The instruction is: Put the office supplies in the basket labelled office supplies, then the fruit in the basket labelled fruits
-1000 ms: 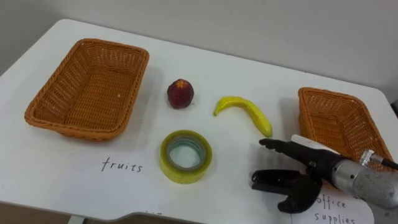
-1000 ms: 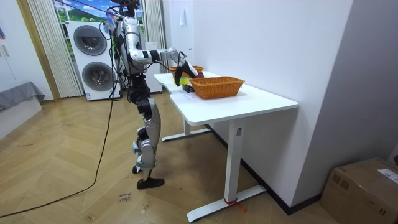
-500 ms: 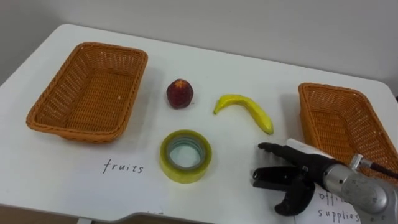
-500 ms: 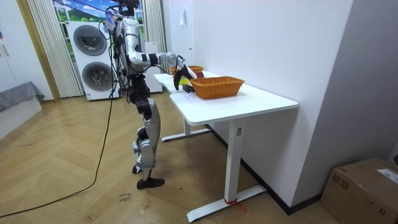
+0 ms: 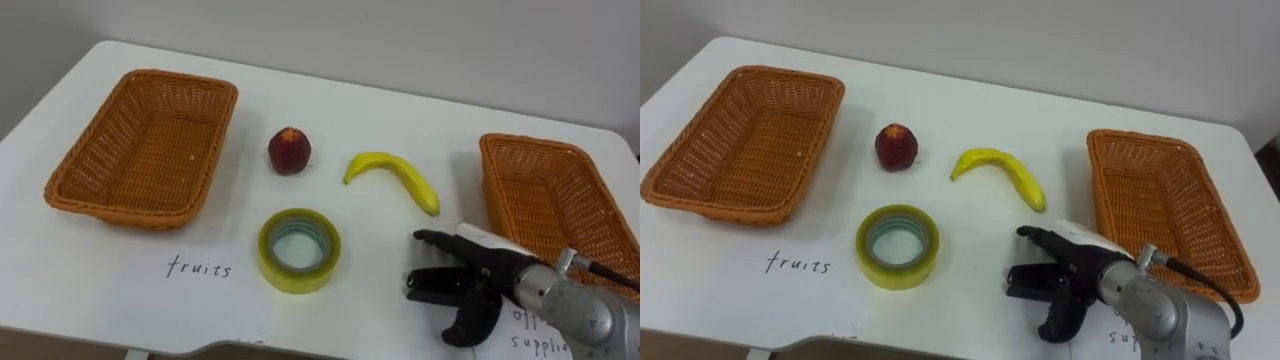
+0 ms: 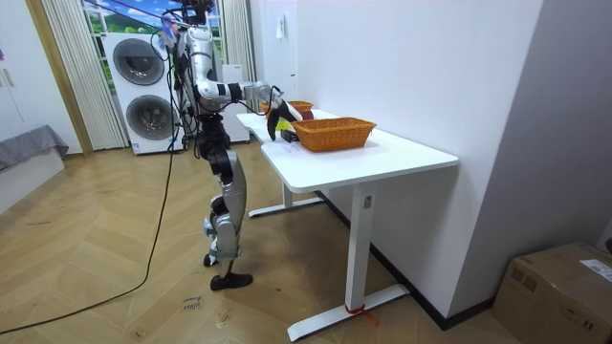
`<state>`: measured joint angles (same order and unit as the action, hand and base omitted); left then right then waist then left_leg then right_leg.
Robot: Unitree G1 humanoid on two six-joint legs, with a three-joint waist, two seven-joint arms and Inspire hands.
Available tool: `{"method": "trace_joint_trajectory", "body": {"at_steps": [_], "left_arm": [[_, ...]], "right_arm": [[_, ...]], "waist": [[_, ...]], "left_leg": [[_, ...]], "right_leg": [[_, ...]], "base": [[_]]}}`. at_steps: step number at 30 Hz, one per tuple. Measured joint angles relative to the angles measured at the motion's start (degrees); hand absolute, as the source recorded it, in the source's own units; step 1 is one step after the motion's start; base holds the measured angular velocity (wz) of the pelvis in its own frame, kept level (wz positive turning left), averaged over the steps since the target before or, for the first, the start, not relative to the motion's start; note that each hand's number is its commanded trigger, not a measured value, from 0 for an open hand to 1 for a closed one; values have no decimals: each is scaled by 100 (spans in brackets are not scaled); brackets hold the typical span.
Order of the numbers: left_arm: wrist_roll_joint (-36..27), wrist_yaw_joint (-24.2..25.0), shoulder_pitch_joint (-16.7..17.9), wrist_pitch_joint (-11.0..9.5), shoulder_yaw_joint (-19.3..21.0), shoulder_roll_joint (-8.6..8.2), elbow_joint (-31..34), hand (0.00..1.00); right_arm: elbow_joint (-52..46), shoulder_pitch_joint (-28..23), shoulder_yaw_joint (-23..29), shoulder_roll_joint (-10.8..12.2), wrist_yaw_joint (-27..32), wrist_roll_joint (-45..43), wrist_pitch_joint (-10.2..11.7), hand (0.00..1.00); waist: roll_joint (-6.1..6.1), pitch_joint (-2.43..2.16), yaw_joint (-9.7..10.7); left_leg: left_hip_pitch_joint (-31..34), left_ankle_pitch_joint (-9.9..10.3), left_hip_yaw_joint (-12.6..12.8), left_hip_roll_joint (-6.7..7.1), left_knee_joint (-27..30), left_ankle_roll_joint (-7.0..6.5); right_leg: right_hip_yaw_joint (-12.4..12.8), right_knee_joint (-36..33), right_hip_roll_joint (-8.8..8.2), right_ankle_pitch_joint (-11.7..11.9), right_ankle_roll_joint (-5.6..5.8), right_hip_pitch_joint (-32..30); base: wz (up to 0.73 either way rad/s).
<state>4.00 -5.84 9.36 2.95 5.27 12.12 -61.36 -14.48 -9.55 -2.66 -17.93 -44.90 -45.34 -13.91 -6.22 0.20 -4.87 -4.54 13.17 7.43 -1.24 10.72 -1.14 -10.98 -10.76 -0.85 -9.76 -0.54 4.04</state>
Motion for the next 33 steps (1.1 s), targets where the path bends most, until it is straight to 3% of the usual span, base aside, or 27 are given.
{"method": "trace_joint_trajectory", "body": {"at_steps": [1,2,12,33], "left_arm": [[0,-1,0,25,0,-1,1,0],[0,-6,0,55,0,-1,1,0],[-2,-28,11,72,-83,-57,239,0],[-3,-21,21,76,-117,-74,162,0]], "right_arm": [[0,0,-1,0,0,-9,-3,5],[0,0,-3,0,2,-18,-7,100],[28,250,-67,36,277,-341,-117,100],[87,267,-120,133,221,31,-115,100]], "waist": [[1,-1,-2],[3,-1,-3],[45,-27,-28],[24,-19,-27]], "left_leg": [[0,0,0,0,1,0],[0,0,0,0,2,0],[-13,0,-2,15,1,0],[-9,0,-4,17,7,0]], "right_leg": [[0,0,0,1,0,1],[0,1,0,2,0,1],[-5,1,4,6,0,15],[-15,4,1,7,-2,18]], "base": [[0],[0],[0],[0]]}}
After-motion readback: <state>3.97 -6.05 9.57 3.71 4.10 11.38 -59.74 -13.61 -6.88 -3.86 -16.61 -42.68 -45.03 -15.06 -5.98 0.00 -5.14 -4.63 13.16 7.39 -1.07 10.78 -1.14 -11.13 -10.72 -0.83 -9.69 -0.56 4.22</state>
